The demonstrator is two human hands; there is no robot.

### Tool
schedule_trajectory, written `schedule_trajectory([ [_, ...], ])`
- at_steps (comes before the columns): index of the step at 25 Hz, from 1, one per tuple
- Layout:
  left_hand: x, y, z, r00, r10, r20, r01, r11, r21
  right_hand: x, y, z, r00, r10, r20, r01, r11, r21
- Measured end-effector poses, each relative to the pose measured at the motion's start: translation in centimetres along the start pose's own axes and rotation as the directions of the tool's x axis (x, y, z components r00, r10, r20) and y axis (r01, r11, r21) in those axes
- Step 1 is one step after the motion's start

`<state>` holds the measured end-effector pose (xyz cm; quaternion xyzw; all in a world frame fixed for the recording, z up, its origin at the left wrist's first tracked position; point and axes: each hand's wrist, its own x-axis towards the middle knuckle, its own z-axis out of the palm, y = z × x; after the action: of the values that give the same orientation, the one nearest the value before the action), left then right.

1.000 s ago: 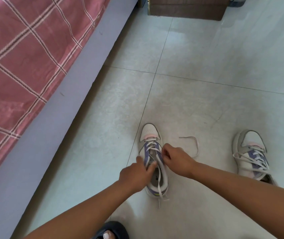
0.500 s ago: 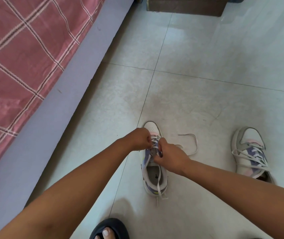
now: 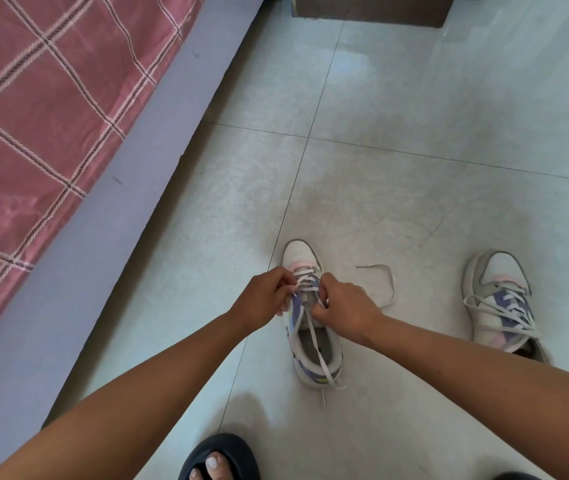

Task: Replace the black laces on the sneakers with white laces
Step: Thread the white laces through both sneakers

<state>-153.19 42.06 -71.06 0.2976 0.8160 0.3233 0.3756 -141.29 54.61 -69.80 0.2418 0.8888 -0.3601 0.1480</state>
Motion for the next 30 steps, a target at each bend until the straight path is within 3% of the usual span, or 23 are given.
schedule_trajectory([
  [2,-0.1,-0.3,-0.4,0.998,-0.045,0.044,0.050,0.991,-0.120,0.1,0.1,0.0,1.000,-0.004,0.014,0.004,1.000,0.006],
  [5,0.5,0.3,-1.2,0.989,-0.034,0.142,0.046,0.996,-0.080,0.2,0.1,-0.1,0.998,-0.010,0.056,0.010,1.000,0.007],
  [8,1.0,0.9,-1.4,0.986,0.021,0.165,-0.052,0.981,0.186,0.2,0.0,-0.4,0.998,-0.010,0.068,0.011,1.000,-0.007],
  [10,0.7,0.6,-0.7,0.994,0.080,0.075,-0.104,0.902,0.419,0.2,0.0,-0.4,0.998,-0.006,0.058,0.007,1.000,-0.022],
  [11,0.3,0.5,-0.3,0.997,0.082,0.005,-0.075,0.893,0.444,0.1,-0.1,-0.3,0.999,-0.005,0.051,0.006,1.000,-0.028],
  [14,-0.2,0.1,0.6,0.988,-0.085,-0.129,0.098,0.990,0.102,0.0,-0.1,0.1,1.000,-0.009,0.030,0.009,1.000,-0.007],
  [17,0.1,-0.1,-0.1,0.985,-0.170,-0.033,0.166,0.982,-0.093,0.0,-0.1,0.2,0.999,-0.017,0.034,0.016,1.000,0.027],
  [21,0.6,0.0,-0.6,0.982,-0.163,0.097,0.180,0.963,-0.199,0.1,0.0,0.1,0.998,-0.021,0.060,0.020,1.000,0.013],
  [23,0.8,0.4,-0.8,0.981,-0.151,0.119,0.167,0.976,-0.138,0.1,0.1,0.1,0.997,-0.015,0.069,0.014,1.000,0.016],
  [25,0.8,0.8,-0.7,0.990,-0.103,0.093,0.101,0.994,0.031,0.1,0.1,0.0,0.997,-0.016,0.071,0.015,1.000,0.017],
  [28,0.3,1.2,0.7,0.999,0.012,-0.046,0.008,0.908,0.418,0.0,0.0,0.0,0.998,-0.017,0.055,0.016,1.000,0.013],
  [30,-0.2,1.1,1.7,0.988,0.034,-0.150,0.034,0.903,0.429,0.0,-0.1,0.1,0.999,-0.007,0.041,0.007,1.000,0.006],
])
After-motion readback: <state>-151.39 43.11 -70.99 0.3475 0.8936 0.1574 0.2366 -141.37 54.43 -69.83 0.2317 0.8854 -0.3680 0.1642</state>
